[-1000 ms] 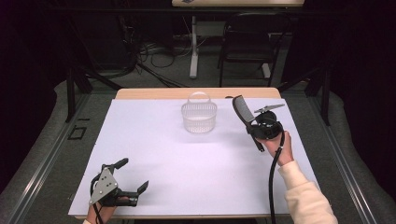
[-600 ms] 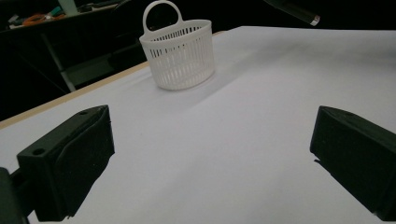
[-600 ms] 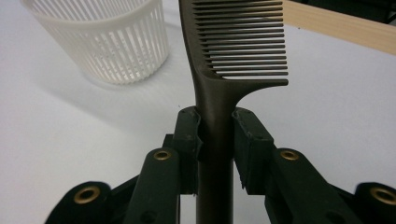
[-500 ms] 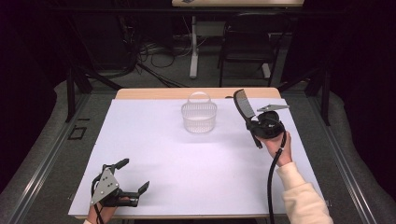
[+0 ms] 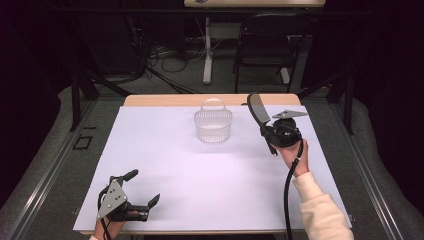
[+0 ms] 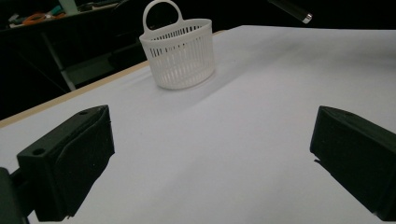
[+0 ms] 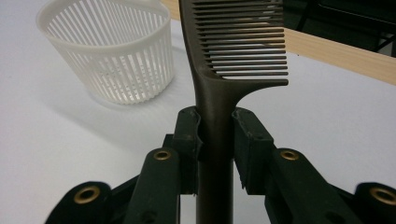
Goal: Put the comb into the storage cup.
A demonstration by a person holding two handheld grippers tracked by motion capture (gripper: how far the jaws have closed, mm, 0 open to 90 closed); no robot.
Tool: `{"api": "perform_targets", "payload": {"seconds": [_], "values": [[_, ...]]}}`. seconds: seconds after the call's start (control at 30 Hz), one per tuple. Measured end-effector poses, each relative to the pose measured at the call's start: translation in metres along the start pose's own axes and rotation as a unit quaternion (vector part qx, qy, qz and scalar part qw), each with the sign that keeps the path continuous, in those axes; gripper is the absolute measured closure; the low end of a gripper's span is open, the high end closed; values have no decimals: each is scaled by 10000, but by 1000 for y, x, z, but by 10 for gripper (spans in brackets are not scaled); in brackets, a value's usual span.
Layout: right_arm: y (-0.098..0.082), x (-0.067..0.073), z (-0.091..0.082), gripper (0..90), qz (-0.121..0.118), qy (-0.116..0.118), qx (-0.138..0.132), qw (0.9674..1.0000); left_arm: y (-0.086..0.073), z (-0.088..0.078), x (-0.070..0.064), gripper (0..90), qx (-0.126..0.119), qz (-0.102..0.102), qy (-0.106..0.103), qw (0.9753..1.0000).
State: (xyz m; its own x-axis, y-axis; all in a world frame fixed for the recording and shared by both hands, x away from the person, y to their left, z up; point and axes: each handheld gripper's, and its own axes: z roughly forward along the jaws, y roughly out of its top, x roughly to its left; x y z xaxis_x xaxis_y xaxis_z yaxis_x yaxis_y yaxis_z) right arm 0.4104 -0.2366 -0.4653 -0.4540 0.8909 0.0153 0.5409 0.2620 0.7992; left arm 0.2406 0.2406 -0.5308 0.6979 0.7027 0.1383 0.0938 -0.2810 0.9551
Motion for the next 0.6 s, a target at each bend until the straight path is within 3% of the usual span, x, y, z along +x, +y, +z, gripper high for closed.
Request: {"api": "perform_targets", "payload": {"seconds": [0.6], "values": [[22,4,0,726,-253,-10,-227,9994,-1,0,1,0,-13,-46,28,10000]]}}
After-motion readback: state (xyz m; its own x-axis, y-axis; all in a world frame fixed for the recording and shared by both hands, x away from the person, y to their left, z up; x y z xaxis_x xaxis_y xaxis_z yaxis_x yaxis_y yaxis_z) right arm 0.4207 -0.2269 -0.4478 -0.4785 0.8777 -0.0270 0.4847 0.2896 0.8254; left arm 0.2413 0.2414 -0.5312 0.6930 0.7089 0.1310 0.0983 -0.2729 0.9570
